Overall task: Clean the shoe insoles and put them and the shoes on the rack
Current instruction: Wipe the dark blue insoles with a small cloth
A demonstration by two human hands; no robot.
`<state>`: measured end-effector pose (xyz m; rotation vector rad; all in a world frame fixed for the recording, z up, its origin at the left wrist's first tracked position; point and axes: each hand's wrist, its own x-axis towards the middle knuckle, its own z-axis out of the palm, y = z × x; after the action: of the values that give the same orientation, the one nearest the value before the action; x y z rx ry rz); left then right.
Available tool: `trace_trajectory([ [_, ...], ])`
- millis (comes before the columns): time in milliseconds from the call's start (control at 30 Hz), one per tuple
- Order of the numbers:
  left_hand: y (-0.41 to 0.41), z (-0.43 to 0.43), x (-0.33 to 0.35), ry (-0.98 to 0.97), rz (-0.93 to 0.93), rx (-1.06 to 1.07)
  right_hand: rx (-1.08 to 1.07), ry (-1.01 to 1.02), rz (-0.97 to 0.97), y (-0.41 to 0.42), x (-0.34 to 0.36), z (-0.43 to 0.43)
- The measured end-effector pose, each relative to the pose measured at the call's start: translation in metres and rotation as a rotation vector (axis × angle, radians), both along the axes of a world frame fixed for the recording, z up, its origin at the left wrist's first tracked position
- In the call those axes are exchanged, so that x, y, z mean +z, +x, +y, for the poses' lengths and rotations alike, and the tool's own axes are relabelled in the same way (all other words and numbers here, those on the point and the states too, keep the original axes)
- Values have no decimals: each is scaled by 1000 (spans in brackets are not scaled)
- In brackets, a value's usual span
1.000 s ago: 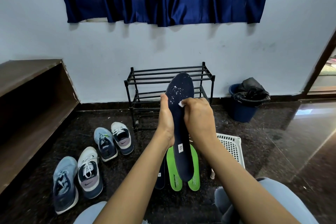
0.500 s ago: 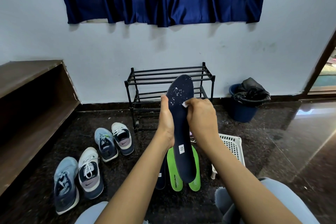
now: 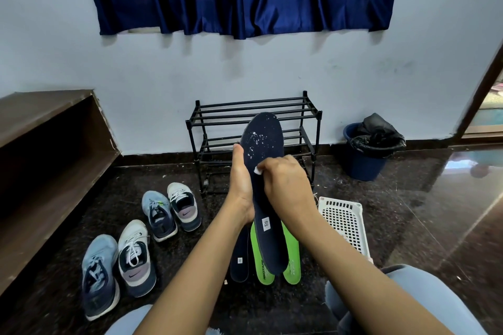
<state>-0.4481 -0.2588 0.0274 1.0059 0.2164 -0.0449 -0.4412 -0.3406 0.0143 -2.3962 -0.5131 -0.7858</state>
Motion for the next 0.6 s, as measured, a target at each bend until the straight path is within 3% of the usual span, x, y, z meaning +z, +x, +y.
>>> trace_trajectory([
  [167, 0, -6, 1, -7, 13, -27, -52, 73, -12, 9, 8, -7],
  [467, 6, -2, 5, 6, -2, 42, 20, 30, -64, 2, 0, 4],
  [600, 3, -10, 6, 12, 16, -39, -41, 70, -66, 14, 12, -6],
])
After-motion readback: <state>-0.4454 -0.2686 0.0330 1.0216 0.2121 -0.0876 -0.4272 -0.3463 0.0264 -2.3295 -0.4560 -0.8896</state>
